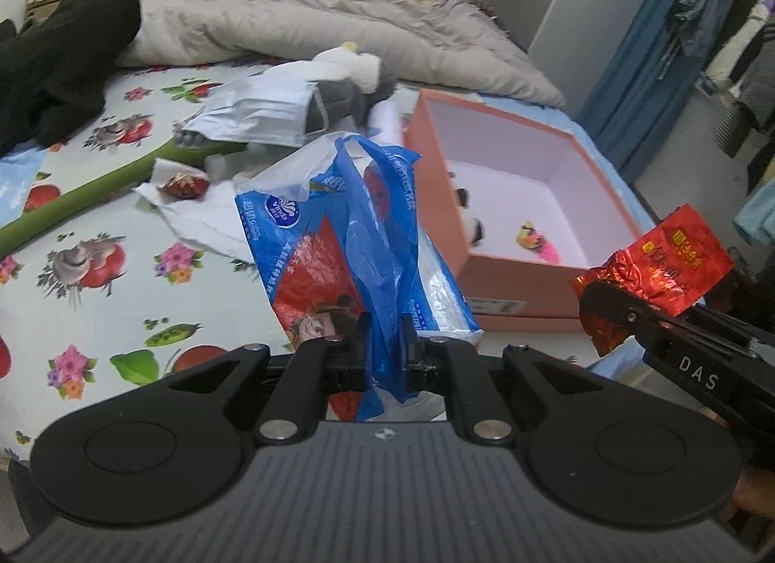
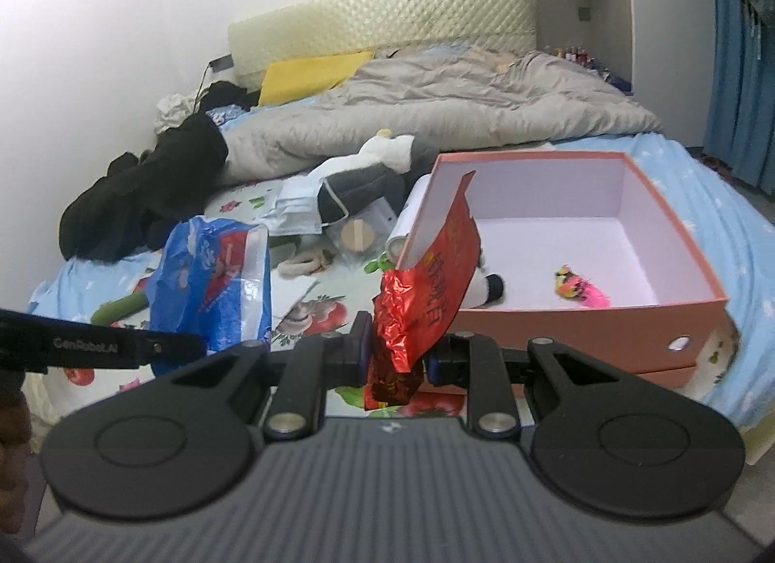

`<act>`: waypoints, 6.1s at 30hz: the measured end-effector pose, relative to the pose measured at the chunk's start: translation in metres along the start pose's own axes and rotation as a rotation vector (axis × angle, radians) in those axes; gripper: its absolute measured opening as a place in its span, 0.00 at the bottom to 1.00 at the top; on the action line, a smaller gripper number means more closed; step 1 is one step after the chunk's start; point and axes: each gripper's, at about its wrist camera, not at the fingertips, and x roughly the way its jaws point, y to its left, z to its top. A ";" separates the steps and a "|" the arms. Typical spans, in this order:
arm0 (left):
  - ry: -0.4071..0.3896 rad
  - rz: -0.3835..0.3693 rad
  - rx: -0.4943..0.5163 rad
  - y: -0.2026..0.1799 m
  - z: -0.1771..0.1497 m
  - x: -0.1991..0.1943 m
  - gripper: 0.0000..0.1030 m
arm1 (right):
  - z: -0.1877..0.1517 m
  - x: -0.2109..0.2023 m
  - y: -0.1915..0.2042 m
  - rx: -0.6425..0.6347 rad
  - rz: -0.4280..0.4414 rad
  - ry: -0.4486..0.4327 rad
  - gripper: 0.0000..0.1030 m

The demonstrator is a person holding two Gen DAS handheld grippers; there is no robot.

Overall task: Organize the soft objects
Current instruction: 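Carry the blue snack bag with the left tool while the right tool carries the tea packet over the box, then open both tools to drop the snack bag and tea packet into the box, then withdraw both tools from the box toward the tissues and candy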

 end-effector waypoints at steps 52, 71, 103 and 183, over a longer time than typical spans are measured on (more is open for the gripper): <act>0.262 -0.090 0.124 -0.141 0.137 0.274 0.11 | 0.049 0.150 -0.200 0.250 -0.094 0.210 0.24; 0.162 -0.070 0.118 -0.141 0.134 0.217 0.35 | 0.055 0.114 -0.188 0.260 -0.096 0.123 0.47; -0.042 -0.081 0.064 -0.079 0.029 0.001 0.35 | 0.013 -0.026 -0.058 0.125 0.011 -0.019 0.47; 0.239 0.251 -0.227 0.165 0.131 0.090 0.36 | 0.138 0.206 0.055 -0.236 0.271 0.324 0.46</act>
